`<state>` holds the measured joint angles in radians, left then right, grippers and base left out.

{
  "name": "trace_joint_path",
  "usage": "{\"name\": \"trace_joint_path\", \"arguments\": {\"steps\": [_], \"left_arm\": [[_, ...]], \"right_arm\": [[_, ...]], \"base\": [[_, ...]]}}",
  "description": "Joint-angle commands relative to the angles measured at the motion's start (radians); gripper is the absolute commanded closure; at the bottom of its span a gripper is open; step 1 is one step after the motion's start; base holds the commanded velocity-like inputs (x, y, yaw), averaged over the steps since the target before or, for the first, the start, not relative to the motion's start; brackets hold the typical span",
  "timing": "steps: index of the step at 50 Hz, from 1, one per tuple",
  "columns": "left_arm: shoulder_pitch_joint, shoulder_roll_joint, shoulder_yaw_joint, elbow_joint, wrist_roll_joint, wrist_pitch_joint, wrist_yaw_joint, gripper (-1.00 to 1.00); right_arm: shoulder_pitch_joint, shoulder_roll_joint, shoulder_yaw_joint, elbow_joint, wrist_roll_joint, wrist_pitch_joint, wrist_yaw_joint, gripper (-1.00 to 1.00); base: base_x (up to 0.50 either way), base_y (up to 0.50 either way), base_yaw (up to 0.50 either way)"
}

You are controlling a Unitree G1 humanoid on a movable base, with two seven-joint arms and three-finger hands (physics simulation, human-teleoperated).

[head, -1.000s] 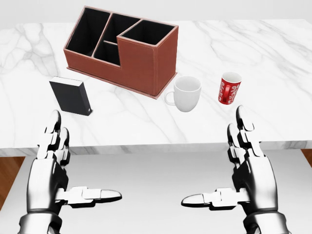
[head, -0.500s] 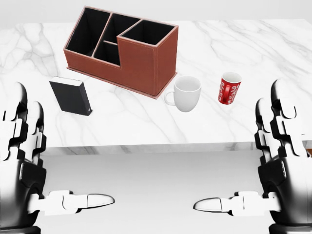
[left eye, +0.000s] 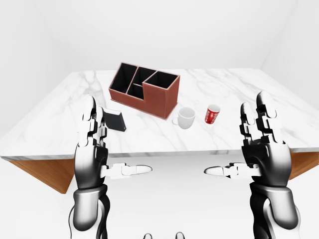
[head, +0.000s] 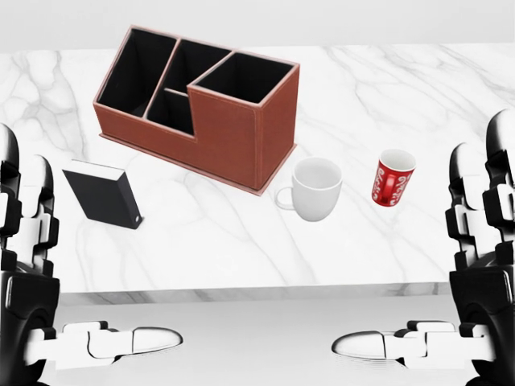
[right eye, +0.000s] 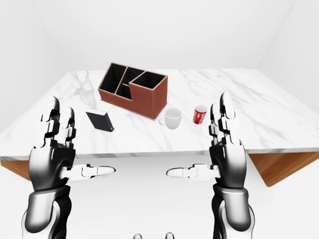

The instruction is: Pick up the red mug and place it to the right of the caddy.

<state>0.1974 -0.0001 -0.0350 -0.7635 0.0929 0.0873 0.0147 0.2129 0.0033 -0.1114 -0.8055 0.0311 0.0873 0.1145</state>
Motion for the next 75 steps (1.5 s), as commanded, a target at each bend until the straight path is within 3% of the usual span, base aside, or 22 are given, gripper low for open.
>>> {"name": "trace_joint_path", "arguments": {"steps": [1,67,75], "left_arm": [[-0.027,-0.002,0.000,0.085,-0.002,0.000,0.010,-1.00],[-0.028,-0.003,0.005,0.070,-0.005,0.000,0.008,-1.00],[-0.024,-0.003,0.008,0.056,-0.008,0.000,0.006,-1.00]], "right_arm": [[-0.014,0.004,0.011,0.068,-0.004,0.000,-0.003,-1.00],[-0.005,0.007,0.019,0.066,-0.006,0.000,-0.005,-1.00],[0.002,0.010,0.017,0.054,0.004,0.000,-0.007,-1.00]], "base": [[0.50,0.00,0.00],[0.50,0.00,0.00],[0.05,0.00,0.00]]}}
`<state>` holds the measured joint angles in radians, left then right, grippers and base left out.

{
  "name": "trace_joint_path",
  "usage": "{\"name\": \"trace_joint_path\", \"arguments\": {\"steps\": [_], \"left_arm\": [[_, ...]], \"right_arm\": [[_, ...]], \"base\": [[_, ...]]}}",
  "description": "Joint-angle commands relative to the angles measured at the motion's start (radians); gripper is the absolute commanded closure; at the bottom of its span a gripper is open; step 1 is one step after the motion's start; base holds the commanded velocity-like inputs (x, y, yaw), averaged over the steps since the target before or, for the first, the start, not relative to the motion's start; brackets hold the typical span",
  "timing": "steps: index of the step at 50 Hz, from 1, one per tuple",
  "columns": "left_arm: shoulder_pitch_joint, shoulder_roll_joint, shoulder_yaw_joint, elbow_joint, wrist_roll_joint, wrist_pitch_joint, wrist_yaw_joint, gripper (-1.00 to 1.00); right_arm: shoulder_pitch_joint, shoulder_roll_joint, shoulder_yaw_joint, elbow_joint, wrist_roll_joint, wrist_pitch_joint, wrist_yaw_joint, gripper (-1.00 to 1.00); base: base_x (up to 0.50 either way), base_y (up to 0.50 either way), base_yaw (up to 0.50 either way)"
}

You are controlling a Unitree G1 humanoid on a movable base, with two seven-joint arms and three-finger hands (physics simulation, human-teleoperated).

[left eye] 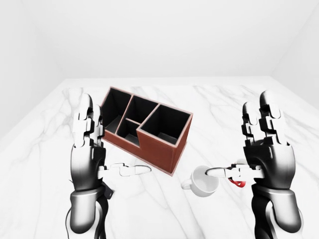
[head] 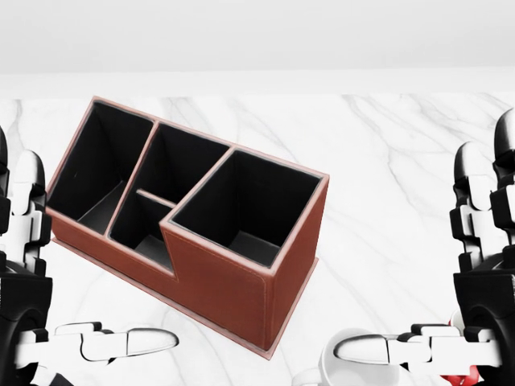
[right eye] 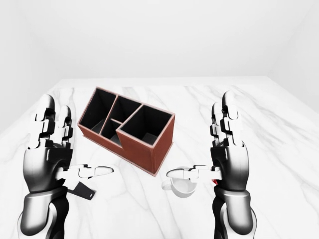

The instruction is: Pick up the red mug and place it to the right of the caddy.

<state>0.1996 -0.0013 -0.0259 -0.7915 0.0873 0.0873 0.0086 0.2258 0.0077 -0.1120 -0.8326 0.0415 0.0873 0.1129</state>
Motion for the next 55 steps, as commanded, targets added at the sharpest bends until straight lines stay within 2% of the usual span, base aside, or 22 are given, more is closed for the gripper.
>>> {"name": "trace_joint_path", "arguments": {"steps": [1,10,28,31,33,34,35,40,43,44,46,47,50,53,55], "left_arm": [[-0.028,-0.001,-0.001,0.083,-0.002,0.000,0.012,-1.00],[-0.025,-0.002,-0.001,0.081,-0.003,0.000,0.011,-1.00],[-0.028,-0.001,0.002,0.082,-0.007,0.000,0.009,-1.00],[-0.024,-0.002,0.003,0.079,-0.009,0.000,0.008,-1.00],[-0.025,-0.002,0.003,0.078,-0.010,0.000,0.008,-1.00],[-0.028,-0.002,0.001,0.084,-0.008,0.000,0.009,-1.00],[-0.028,-0.002,0.001,0.084,-0.008,0.000,0.009,-1.00],[-0.030,-0.001,0.004,0.096,-0.010,0.000,0.008,-1.00],[-0.036,-0.002,0.006,0.116,-0.010,0.000,0.009,-1.00],[-0.040,-0.002,0.007,0.117,-0.010,0.000,0.010,-1.00],[-0.038,-0.002,0.007,0.117,-0.010,0.000,0.010,-1.00],[-0.035,-0.002,0.007,0.105,-0.011,0.000,0.008,-1.00],[-0.038,-0.002,0.008,0.112,-0.012,0.000,0.009,-1.00],[-0.038,-0.002,0.008,0.106,-0.014,0.000,0.008,-1.00],[-0.039,-0.002,0.012,0.103,-0.017,0.000,0.006,-1.00]], "right_arm": [[-0.010,0.006,0.018,0.082,-0.005,0.000,-0.005,-1.00],[-0.006,0.007,0.019,0.069,0.008,0.000,-0.007,-1.00],[0.004,0.009,0.007,0.045,0.004,0.000,-0.010,-1.00],[0.014,-0.004,-0.022,0.016,-0.003,0.000,0.008,-1.00],[-0.003,-0.010,-0.064,-0.022,0.005,0.000,0.035,-1.00],[-0.035,-0.032,-0.121,-0.094,0.023,0.000,0.055,-1.00],[-0.039,-0.029,-0.127,-0.100,0.019,0.000,0.063,-1.00],[-0.178,-0.151,-0.290,-0.214,-0.008,0.000,0.195,-1.00],[-0.229,-0.228,-0.349,-0.214,0.027,0.000,0.216,-1.00],[-0.259,-0.286,-0.411,-0.214,0.167,0.000,0.219,-1.00],[-0.230,-0.400,-0.437,-0.214,0.356,0.000,0.085,-1.00],[-0.214,-0.500,-0.451,-0.214,0.366,0.000,0.049,-1.00],[-0.243,-0.625,-0.556,-0.215,0.563,0.000,-0.019,-1.00],[-0.247,-0.675,-0.608,-0.215,0.633,0.000,-0.021,-1.00],[-0.278,-0.668,-0.627,-0.215,0.598,0.000,0.046,-1.00]], "base": [[0.00,0.00,0.00],[0.00,-0.26,0.00],[0.00,0.00,0.00],[0.00,0.00,0.00],[0.00,0.00,0.00],[0.00,0.00,0.00],[0.00,0.00,0.00],[0.00,0.00,0.00],[0.00,0.00,0.00],[0.00,0.00,0.00],[0.00,0.00,0.00],[0.00,0.00,0.00],[0.00,0.00,0.00],[0.00,0.00,0.00],[0.00,0.00,0.00]]}}
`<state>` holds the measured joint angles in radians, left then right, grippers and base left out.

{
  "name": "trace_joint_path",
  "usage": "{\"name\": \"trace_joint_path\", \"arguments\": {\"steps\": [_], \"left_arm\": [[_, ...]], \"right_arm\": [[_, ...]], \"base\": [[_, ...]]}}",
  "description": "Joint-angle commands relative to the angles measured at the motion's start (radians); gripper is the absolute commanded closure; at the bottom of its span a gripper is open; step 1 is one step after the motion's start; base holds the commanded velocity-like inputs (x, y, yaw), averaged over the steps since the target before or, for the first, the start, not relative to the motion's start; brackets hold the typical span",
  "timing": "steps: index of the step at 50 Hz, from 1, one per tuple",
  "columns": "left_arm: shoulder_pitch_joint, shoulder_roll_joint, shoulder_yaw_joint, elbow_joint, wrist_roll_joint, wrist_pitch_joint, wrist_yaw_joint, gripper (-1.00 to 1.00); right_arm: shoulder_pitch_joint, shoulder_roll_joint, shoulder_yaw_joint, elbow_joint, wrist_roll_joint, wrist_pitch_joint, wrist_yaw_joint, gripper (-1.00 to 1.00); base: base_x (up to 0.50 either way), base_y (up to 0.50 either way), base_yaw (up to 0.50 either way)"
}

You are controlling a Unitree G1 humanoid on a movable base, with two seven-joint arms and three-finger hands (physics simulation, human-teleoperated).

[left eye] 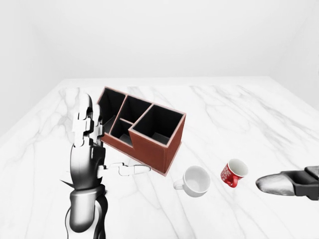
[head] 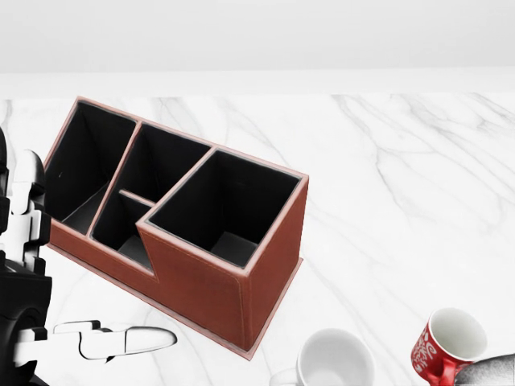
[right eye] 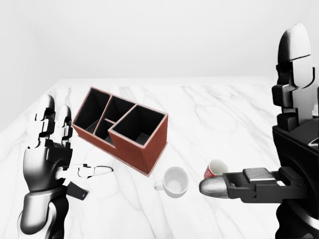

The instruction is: Pick up the red mug and place it to the right of the caddy.

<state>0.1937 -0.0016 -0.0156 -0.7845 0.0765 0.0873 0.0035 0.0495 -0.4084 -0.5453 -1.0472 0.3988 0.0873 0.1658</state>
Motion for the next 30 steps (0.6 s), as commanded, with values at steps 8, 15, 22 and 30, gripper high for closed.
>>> {"name": "trace_joint_path", "arguments": {"steps": [8,15,22,30], "left_arm": [[-0.029,-0.002,-0.005,0.091,-0.006,0.000,0.013,-1.00],[-0.028,-0.002,0.006,0.064,-0.015,0.000,0.008,-1.00],[-0.024,-0.003,0.000,0.055,-0.013,0.000,0.008,-1.00],[-0.024,-0.002,0.003,0.059,-0.017,0.000,0.008,-1.00]], "right_arm": [[-0.262,-0.242,-0.176,0.015,-0.092,0.000,0.314,-1.00],[-0.345,-0.315,-0.173,0.084,-0.262,0.000,0.523,-1.00],[-0.305,-0.295,-0.163,0.107,-0.415,0.000,0.532,-1.00],[-0.317,-0.274,-0.106,0.191,-0.562,0.000,0.532,-1.00]], "base": [[0.00,0.00,0.00],[0.00,0.00,0.00],[0.00,0.00,0.00],[0.00,0.00,0.00]]}}
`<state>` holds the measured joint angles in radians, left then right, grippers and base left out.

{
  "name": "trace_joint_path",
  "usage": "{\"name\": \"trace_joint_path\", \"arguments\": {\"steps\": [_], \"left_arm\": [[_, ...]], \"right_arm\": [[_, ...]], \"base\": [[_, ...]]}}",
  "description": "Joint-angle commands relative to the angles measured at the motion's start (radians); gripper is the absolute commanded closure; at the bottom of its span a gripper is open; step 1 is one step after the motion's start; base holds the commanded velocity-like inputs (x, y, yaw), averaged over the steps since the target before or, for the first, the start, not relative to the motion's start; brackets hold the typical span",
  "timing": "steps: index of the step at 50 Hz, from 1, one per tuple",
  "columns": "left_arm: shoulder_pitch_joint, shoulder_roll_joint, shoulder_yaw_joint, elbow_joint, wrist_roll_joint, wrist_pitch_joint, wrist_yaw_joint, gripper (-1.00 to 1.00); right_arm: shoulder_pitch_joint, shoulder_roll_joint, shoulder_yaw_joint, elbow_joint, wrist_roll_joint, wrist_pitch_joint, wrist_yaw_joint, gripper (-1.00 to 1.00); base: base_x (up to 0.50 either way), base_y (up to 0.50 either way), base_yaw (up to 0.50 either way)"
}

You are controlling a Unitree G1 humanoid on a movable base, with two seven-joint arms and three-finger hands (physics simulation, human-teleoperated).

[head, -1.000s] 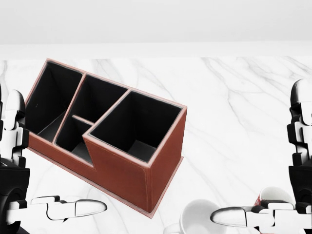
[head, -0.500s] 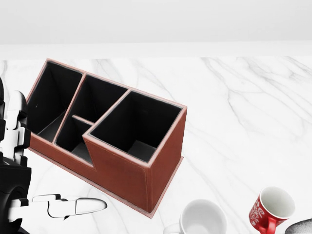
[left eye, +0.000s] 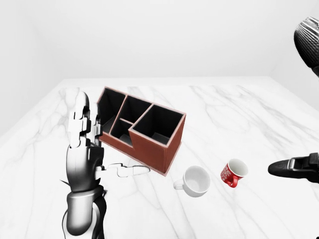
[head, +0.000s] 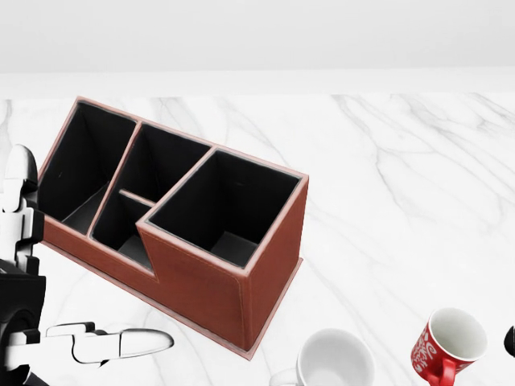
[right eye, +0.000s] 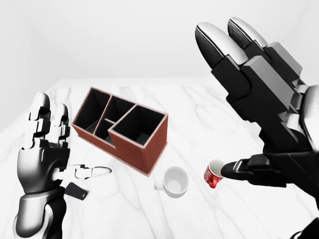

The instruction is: Pick up the red mug and place it to the right of the caddy.

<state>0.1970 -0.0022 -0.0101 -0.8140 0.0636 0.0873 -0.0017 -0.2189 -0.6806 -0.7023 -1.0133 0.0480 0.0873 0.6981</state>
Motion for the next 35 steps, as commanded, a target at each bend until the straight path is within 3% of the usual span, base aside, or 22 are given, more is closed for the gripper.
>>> {"name": "trace_joint_path", "arguments": {"steps": [1,11,35], "left_arm": [[-0.029,-0.001,-0.002,0.081,-0.004,0.000,0.013,-1.00],[-0.027,-0.001,-0.004,0.079,-0.003,0.000,0.013,-1.00],[-0.026,-0.002,0.000,0.065,-0.004,0.000,0.012,-1.00]], "right_arm": [[-0.054,-0.004,0.053,0.162,-0.221,0.000,0.000,-1.00],[-0.085,-0.036,0.064,0.214,-0.297,0.000,0.000,-1.00],[0.009,0.076,0.063,0.191,-0.437,0.000,0.000,-1.00]], "base": [[0.00,0.00,0.00],[0.00,0.00,0.00],[0.00,0.00,0.00]]}}
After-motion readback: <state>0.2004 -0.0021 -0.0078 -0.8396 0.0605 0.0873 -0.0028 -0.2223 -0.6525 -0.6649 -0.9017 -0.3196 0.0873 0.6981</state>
